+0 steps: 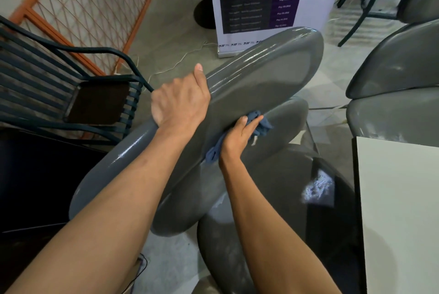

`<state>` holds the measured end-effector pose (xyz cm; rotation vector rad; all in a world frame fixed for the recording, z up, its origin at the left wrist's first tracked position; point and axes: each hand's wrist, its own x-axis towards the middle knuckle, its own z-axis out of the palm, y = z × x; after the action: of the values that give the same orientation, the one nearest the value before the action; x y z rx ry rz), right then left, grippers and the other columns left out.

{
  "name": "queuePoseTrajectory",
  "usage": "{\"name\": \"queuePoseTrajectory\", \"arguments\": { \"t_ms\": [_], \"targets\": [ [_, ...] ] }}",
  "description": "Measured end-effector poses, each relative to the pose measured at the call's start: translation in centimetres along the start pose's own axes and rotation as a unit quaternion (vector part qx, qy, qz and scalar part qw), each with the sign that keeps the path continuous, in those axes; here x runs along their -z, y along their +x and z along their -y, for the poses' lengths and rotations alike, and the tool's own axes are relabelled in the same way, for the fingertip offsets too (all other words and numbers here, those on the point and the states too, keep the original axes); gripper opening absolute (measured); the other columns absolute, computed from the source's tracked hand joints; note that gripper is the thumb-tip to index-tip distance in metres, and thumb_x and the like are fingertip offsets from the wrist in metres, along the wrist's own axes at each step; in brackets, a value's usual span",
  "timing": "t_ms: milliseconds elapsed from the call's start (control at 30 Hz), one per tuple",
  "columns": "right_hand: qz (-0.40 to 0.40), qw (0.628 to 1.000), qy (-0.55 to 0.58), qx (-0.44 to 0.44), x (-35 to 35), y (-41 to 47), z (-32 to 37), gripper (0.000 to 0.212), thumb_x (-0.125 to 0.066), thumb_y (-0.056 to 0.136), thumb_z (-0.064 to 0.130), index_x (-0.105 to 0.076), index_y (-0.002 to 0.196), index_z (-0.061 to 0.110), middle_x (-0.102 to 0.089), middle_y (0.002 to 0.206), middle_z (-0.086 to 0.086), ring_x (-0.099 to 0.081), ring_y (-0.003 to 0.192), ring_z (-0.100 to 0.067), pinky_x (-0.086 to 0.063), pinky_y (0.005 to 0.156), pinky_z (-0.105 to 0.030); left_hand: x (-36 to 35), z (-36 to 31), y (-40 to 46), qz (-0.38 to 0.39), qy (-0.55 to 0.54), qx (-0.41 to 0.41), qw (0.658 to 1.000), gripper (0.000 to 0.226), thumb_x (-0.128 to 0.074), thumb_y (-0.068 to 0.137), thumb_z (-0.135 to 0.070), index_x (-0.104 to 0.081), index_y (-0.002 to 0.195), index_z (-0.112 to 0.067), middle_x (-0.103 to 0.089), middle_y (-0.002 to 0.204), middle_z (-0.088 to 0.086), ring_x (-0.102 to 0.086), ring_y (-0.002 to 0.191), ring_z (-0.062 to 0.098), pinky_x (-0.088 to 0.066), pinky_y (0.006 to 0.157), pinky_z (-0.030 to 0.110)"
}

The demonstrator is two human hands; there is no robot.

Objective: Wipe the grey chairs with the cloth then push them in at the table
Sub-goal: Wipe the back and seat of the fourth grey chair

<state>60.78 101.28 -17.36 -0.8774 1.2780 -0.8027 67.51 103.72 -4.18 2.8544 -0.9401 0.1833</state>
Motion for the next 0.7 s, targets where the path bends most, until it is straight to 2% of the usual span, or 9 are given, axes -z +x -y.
{"name": "queuePoseTrajectory", "arguments": {
  "t_ms": [67, 167, 267, 333, 400, 500, 567, 633, 700],
  "targets": [
    [-0.02, 0.998, 0.018, -0.057, -0.2, 0.1, 0.1, 0.057, -0.032, 0.109, 0.033, -0.01, 0.162, 0.028, -0.027, 0.165, -0.009, -0.031, 0.148, -0.028, -0.026, 0.121, -0.04, 0.0, 0.0, 0.0, 0.003, -0.002, -0.005, 1.0, 0.073, -0.013, 0.112, -0.044, -0.074, 0.104, -0.006, -0.073, 0.101, 0.022, -0.067, 0.098, 0.045, -0.031, 0.074, 0.043],
    [-0.061, 0.993, 0.038, -0.09, -0.4, 0.4, 2.0, 0.052, -0.032, 0.109, 0.031, -0.021, 0.161, 0.031, -0.044, 0.155, -0.011, -0.046, 0.136, -0.03, -0.037, 0.113, -0.038, 0.1, 0.1, -0.2, 0.006, -0.003, -0.013, 1.0, 0.073, -0.012, 0.112, -0.044, -0.075, 0.105, -0.007, -0.073, 0.102, 0.022, -0.068, 0.098, 0.045, -0.032, 0.074, 0.042],
    [-0.05, 0.998, 0.034, -0.031, -0.7, -1.7, 4.5, 0.049, -0.032, 0.11, 0.028, -0.028, 0.158, 0.034, -0.055, 0.145, -0.009, -0.055, 0.12, -0.027, -0.042, 0.103, -0.034, 0.7, 0.2, -0.4, 0.016, -0.024, -0.018, 0.999, 0.072, -0.012, 0.112, -0.045, -0.074, 0.109, -0.007, -0.073, 0.107, 0.021, -0.067, 0.103, 0.044, -0.04, 0.08, 0.045],
    [-0.042, 0.998, 0.018, 0.05, -1.6, -3.5, 6.5, 0.05, -0.034, 0.106, 0.036, -0.032, 0.155, 0.04, -0.056, 0.143, -0.014, -0.056, 0.124, -0.032, -0.043, 0.107, -0.043, 1.6, 0.5, -0.8, 0.049, -0.048, -0.013, 0.998, 0.072, -0.012, 0.111, -0.048, -0.072, 0.117, -0.008, -0.071, 0.117, 0.022, -0.064, 0.112, 0.044, -0.044, 0.091, 0.048],
    [-0.014, 0.992, 0.003, 0.127, -2.3, -4.9, 8.7, 0.051, -0.036, 0.099, 0.044, -0.035, 0.151, 0.047, -0.055, 0.146, -0.013, -0.052, 0.133, -0.032, -0.042, 0.111, -0.049, 2.3, 1.3, -0.5, 0.106, -0.1, -0.001, 0.989, 0.071, -0.013, 0.11, -0.05, -0.066, 0.128, -0.007, -0.065, 0.13, 0.024, -0.058, 0.123, 0.043, -0.04, 0.102, 0.05],
    [0.051, 0.973, -0.012, 0.223, -1.6, -7.1, 9.1, 0.052, -0.047, 0.105, 0.026, -0.035, 0.155, 0.035, -0.048, 0.153, 0.004, -0.046, 0.137, -0.004, -0.035, 0.118, -0.032, 2.8, 4.3, 0.5, 0.204, -0.22, 0.01, 0.954, 0.065, -0.019, 0.11, -0.051, -0.064, 0.135, -0.011, -0.061, 0.138, 0.02, -0.054, 0.13, 0.034, -0.037, 0.111, 0.044],
    [0.088, 0.961, -0.045, 0.258, -0.9, -8.1, 6.8, 0.056, -0.047, 0.107, 0.022, -0.027, 0.159, 0.027, -0.034, 0.162, 0.004, -0.031, 0.149, -0.008, -0.025, 0.124, -0.034, 2.9, 7.2, 0.1, 0.255, -0.248, -0.009, 0.935, 0.06, -0.025, 0.11, -0.052, -0.067, 0.13, -0.014, -0.063, 0.137, 0.011, -0.056, 0.127, 0.026, -0.038, 0.111, 0.038],
    [0.096, 0.965, -0.066, 0.236, -0.7, -8.1, 3.4, 0.058, -0.041, 0.109, 0.027, -0.016, 0.162, 0.027, -0.019, 0.168, 0.006, -0.015, 0.154, -0.011, -0.014, 0.125, -0.03, 3.0, 10.2, -1.3, 0.287, -0.226, -0.021, 0.931, 0.054, -0.028, 0.11, -0.052, -0.064, 0.134, -0.02, -0.059, 0.138, 0.001, -0.051, 0.131, 0.019, -0.034, 0.112, 0.031],
    [0.082, 0.984, -0.067, 0.143, -0.7, -7.8, 0.2, 0.057, -0.035, 0.11, 0.032, -0.013, 0.162, 0.025, -0.013, 0.169, 0.007, -0.011, 0.155, -0.01, -0.01, 0.126, -0.028, 3.1, 13.0, -2.7, 0.309, -0.219, -0.03, 0.925, 0.057, -0.029, 0.106, -0.059, -0.055, 0.145, -0.027, -0.051, 0.152, -0.003, -0.044, 0.142, 0.017, -0.027, 0.12, 0.034]
  ]
}}
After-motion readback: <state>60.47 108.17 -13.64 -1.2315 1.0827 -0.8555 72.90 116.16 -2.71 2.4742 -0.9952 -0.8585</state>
